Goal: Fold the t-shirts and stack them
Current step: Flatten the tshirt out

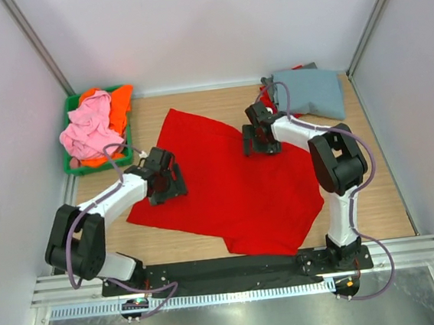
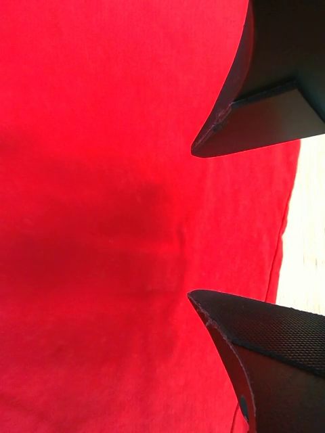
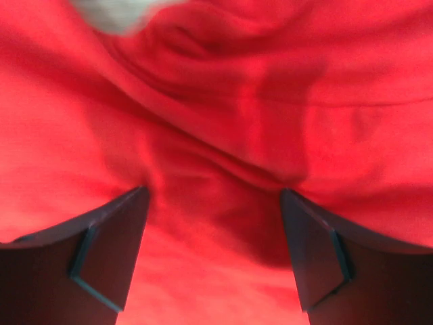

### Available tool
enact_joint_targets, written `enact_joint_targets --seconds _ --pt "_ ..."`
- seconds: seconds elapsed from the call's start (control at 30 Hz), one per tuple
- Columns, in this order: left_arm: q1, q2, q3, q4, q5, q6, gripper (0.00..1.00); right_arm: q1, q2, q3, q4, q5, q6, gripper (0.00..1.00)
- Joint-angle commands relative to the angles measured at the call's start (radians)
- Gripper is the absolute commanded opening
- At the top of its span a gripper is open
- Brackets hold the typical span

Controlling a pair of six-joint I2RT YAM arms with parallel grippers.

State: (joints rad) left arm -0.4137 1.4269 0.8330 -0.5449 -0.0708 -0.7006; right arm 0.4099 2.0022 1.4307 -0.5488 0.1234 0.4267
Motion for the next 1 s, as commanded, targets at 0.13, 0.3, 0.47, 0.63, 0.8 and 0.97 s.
enact_joint_targets --seconds 0.13,0.3,0.47,0.63,0.8,0.97 --pt "-0.091 -0.025 -0.100 0.051 -0.098 -0.144 0.78 0.115 -0.140 -0.252 0.122 -0.008 0.073 0.84" --pt "-0.255 -0.088 -0.215 0.033 -0.127 -0.275 0.75 0.193 -0.198 -0.394 0.156 0.012 0.150 0.84" --pt "-0.488 -0.238 -0.287 -0.079 -0.170 -0.513 0.75 0.289 -0.324 -0.532 0.121 0.053 0.242 0.84" --pt "-0.769 -0.515 -0.286 -0.291 -0.285 -0.802 0.74 0.313 -0.515 -0.601 -0.003 0.123 0.308 0.85" --pt "-0.869 -0.638 -0.126 -0.573 -0.411 -0.806 0.82 0.313 -0.674 -0.447 -0.158 0.183 0.268 0.89" --pt "-0.869 -0.608 0.150 -0.739 -0.605 -0.601 0.91 0.265 -0.631 -0.218 -0.255 0.257 0.158 0.92"
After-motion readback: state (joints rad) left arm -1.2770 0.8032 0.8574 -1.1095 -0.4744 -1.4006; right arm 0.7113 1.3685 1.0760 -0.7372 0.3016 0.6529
